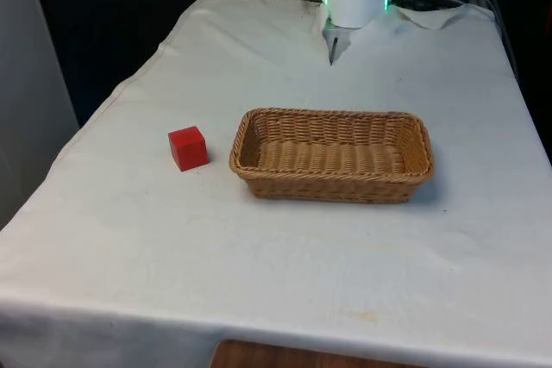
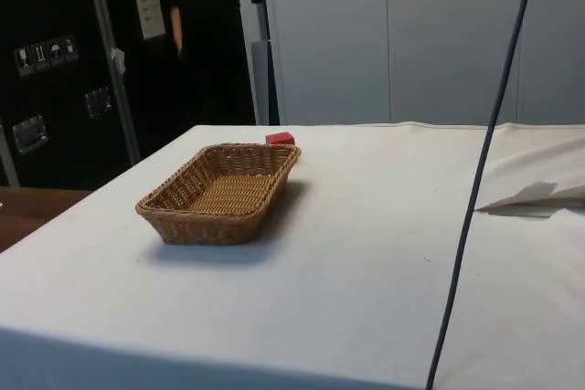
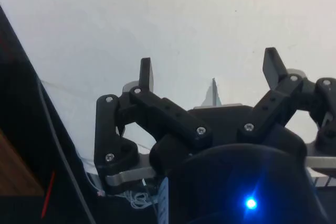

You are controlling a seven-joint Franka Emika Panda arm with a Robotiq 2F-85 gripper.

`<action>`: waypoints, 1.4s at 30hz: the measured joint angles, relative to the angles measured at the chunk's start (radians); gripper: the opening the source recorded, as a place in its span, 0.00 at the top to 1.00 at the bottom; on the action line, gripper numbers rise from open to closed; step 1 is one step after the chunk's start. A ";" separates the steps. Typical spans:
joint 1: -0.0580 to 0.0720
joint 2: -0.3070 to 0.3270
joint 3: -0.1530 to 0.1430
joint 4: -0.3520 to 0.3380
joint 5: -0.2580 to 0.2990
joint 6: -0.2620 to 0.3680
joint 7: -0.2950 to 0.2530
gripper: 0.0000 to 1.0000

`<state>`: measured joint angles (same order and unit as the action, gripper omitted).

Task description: Pick up the cube and place it into the basket.

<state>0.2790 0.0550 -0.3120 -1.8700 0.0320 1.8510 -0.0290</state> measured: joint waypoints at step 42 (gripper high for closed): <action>-0.009 0.110 -0.083 0.058 -0.115 0.106 0.016 0.00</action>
<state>0.2700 0.1650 -0.3950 -1.8120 -0.0830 1.9570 -0.0130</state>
